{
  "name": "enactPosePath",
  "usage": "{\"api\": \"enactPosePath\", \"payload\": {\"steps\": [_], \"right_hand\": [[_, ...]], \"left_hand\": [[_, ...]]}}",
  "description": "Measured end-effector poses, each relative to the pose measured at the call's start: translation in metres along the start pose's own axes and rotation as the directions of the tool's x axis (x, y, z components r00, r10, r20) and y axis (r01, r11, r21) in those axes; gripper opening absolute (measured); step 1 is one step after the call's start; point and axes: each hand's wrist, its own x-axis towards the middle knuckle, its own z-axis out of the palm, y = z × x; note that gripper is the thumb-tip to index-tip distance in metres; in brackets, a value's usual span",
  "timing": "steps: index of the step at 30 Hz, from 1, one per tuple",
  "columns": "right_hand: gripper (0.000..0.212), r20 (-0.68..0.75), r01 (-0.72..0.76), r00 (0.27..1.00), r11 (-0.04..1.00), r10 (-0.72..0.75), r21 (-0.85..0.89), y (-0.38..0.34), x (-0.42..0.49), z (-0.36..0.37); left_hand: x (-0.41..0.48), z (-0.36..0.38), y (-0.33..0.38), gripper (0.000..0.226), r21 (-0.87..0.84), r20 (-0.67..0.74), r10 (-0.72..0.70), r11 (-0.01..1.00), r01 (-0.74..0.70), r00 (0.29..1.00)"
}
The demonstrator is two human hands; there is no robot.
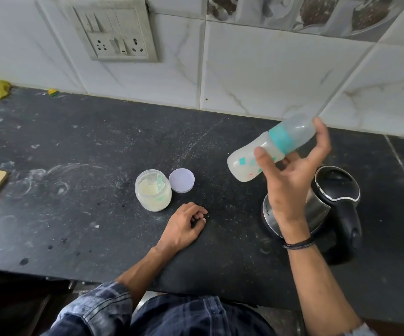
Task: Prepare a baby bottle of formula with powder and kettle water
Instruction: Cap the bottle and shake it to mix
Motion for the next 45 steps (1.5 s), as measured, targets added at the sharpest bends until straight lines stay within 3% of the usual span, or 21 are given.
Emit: {"api": "enactPosePath", "payload": {"steps": [4, 7, 11, 15, 19, 23, 26, 28, 31, 35, 39, 43, 45], "right_hand": [[0.090, -0.138, -0.037, 0.989, 0.994, 0.051, 0.103, 0.003, 0.000, -0.005], [0.087, -0.020, -0.039, 0.999, 0.999, 0.039, 0.014, -0.001, 0.002, -0.006], [0.093, -0.210, 0.016, 0.978, 0.992, 0.011, 0.129, 0.000, -0.001, -0.009], [0.089, -0.024, -0.034, 0.999, 0.999, 0.033, -0.014, -0.002, 0.001, -0.012], [0.089, -0.167, -0.017, 0.986, 0.998, 0.027, 0.062, 0.003, -0.005, -0.010], [0.086, -0.003, -0.024, 1.000, 1.000, 0.024, 0.008, 0.002, -0.011, -0.006], [0.088, -0.151, 0.058, 0.988, 0.993, -0.042, 0.103, 0.003, -0.018, 0.000], [0.092, -0.196, 0.030, 0.981, 0.992, -0.006, 0.120, 0.005, -0.018, 0.003], [0.088, -0.047, -0.009, 0.999, 0.999, 0.011, 0.041, 0.006, -0.020, 0.007], [0.087, -0.146, 0.135, 0.982, 0.988, -0.122, 0.076, 0.003, -0.021, 0.007], [0.089, -0.021, 0.066, 0.998, 0.998, -0.066, 0.018, 0.004, -0.017, 0.008], [0.087, -0.123, 0.139, 0.984, 0.988, -0.130, 0.069, 0.003, -0.017, 0.006], [0.086, -0.057, 0.075, 0.996, 0.996, -0.073, 0.046, 0.001, -0.015, 0.006]], "left_hand": [[0.001, 0.000, 0.001, 0.016, -0.005, -0.010, -0.001, 1.000, 0.001, 1.000], [0.001, 0.000, 0.001, 0.015, 0.001, -0.009, 0.004, 1.000, -0.004, 1.000], [0.001, 0.000, 0.001, 0.016, -0.005, -0.009, 0.002, 1.000, -0.003, 1.000], [0.000, 0.001, -0.002, 0.015, -0.004, -0.001, 0.002, 1.000, -0.002, 1.000], [0.001, 0.002, -0.003, 0.015, -0.004, -0.008, -0.001, 1.000, 0.001, 1.000], [0.001, 0.003, -0.003, 0.016, 0.002, -0.008, 0.001, 1.000, -0.001, 1.000], [0.000, 0.002, -0.002, 0.016, -0.008, -0.007, 0.000, 1.000, 0.000, 1.000], [0.001, 0.002, -0.002, 0.016, -0.007, -0.010, -0.003, 1.000, 0.003, 1.000], [0.000, 0.001, -0.003, 0.016, -0.010, -0.004, 0.001, 1.000, -0.001, 1.000], [0.001, 0.002, -0.002, 0.016, -0.014, -0.005, 0.001, 1.000, -0.001, 1.000], [0.000, 0.001, -0.003, 0.016, -0.011, 0.000, -0.003, 1.000, 0.003, 1.000], [0.000, 0.001, -0.001, 0.016, -0.014, 0.003, -0.005, 1.000, 0.005, 1.000], [0.001, 0.001, -0.001, 0.016, -0.009, 0.002, -0.012, 1.000, 0.012, 1.000]]}}
